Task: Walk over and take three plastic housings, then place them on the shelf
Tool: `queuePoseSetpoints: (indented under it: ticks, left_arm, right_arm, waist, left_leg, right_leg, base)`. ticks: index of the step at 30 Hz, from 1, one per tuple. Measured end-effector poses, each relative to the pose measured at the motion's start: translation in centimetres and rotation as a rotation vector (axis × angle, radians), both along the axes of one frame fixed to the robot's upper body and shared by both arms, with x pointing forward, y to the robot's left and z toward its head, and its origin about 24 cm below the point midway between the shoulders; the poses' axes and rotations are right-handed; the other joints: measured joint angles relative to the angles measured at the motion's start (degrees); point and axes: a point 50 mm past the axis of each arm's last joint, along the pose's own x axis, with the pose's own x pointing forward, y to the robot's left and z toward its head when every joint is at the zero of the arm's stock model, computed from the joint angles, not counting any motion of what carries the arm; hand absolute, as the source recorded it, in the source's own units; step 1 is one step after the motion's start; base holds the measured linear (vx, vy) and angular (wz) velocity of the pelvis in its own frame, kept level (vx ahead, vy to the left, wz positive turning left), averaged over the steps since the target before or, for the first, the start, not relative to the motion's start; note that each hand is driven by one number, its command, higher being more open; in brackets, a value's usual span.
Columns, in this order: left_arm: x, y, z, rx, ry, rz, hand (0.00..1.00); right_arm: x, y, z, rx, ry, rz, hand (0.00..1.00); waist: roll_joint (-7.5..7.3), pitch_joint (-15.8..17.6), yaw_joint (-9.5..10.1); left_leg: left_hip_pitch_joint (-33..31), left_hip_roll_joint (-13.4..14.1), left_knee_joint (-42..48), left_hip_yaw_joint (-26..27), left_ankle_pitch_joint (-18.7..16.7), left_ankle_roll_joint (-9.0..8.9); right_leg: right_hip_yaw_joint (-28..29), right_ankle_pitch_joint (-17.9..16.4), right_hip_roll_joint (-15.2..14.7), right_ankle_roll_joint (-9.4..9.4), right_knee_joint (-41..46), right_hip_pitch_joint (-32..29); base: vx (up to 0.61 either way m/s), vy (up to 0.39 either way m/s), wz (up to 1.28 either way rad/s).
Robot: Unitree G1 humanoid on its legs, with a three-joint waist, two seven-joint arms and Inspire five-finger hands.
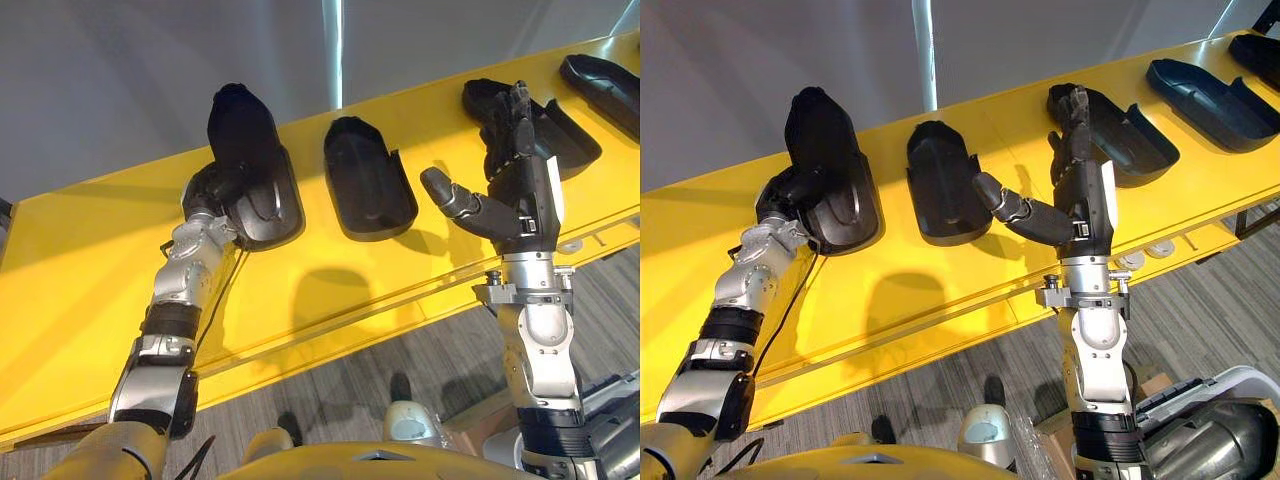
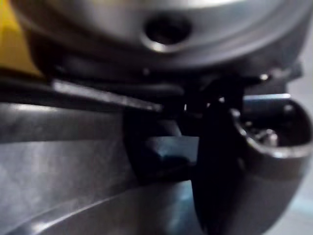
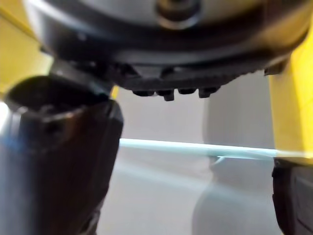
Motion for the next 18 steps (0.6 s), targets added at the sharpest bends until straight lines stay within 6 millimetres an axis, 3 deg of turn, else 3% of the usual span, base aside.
queuePoseSetpoints:
  ticks: [5, 12, 18]
  left_arm:
    - [-0.1, 1.3, 0.4, 0.132, 0.021, 0.064, 0.0]
    - [-1.8, 4.5, 0.0, 0.247, 0.068, 0.175, 0.0]
    - [-3.3, 5.2, -0.5, 0.296, 0.092, 0.188, 0.0]
  right_arm:
    - [-0.1, 0.3, -0.3, 0.001, 0.015, 0.01, 1.0]
    - [-0.5, 0.0, -1.1, 0.006, 0.046, -0.005, 1.0]
    - [-0.6, -0.1, -1.2, 0.014, 0.052, -0.019, 1.0]
  waist:
    - [0.38, 1.5, -0.9]
    - [0.8, 1.9, -0.5]
    - [0.86, 1.8, 0.76]
  left_leg:
    - [1.3, 0.1, -1.1, 0.2, 0.6, -0.04]
    - [1.7, 0.1, -2.9, -0.2, 1.8, -0.25]
    - [1.7, 0.0, -3.0, -1.5, 2.2, -0.17]
  right_leg:
    - [0.1, 0.0, 0.2, -0.01, 0.0, 0.8]
    - [-0.6, 0.0, 0.5, -0.02, -0.1, 0.9]
    - [-2.1, 0.0, 0.3, -0.03, -0.2, 1.7]
  base:
    - [-0.04, -0.013, -0.03]
    - [0.0, -0.01, 0.04]
    - [0.0, -0.008, 0.1]
